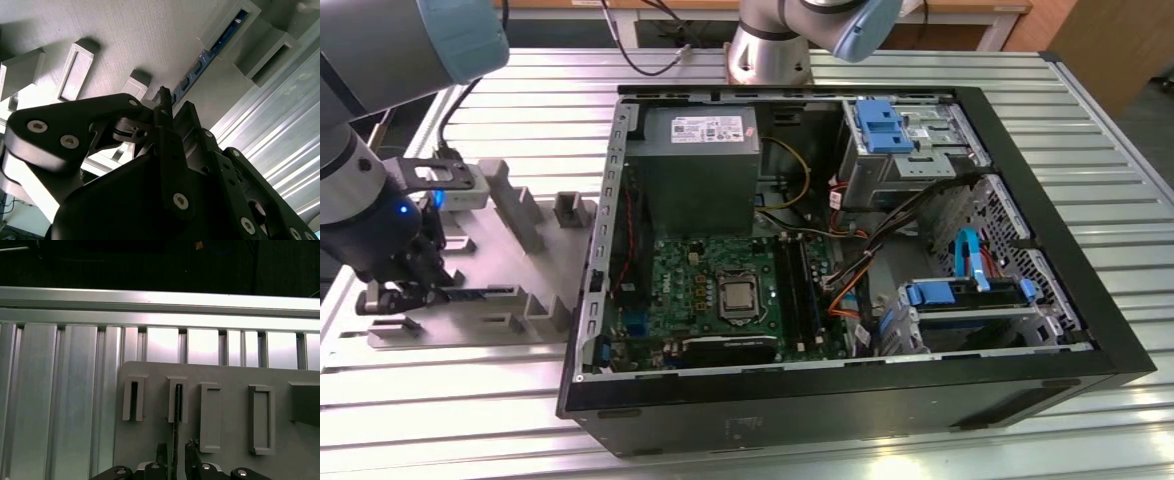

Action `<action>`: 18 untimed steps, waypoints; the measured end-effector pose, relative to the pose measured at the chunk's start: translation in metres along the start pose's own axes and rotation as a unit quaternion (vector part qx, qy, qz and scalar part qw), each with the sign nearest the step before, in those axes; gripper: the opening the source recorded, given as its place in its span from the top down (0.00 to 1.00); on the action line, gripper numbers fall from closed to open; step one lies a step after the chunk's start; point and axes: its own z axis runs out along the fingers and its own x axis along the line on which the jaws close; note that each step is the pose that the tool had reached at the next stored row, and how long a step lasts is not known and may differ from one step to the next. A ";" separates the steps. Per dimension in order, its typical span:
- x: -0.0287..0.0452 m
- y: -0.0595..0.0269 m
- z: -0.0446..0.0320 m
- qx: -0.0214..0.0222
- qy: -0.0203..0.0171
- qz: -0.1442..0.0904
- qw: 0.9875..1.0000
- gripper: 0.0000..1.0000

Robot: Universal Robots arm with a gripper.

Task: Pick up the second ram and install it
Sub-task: 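Pick up the second ram and move it above second insertion slot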

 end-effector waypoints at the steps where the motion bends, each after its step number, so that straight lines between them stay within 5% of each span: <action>1: 0.0000 0.0000 0.0000 0.000 0.000 0.000 1.000 0.71; 3: -0.0001 0.0000 0.0000 0.000 0.000 0.000 1.000 0.78; 10: -0.0002 0.0000 -0.0001 0.000 0.000 0.000 1.000 0.80; 11: -0.0003 0.0000 0.0000 0.000 0.000 0.000 1.000 0.87; 18: -0.0005 0.0000 0.0000 0.000 0.000 0.000 1.000 0.88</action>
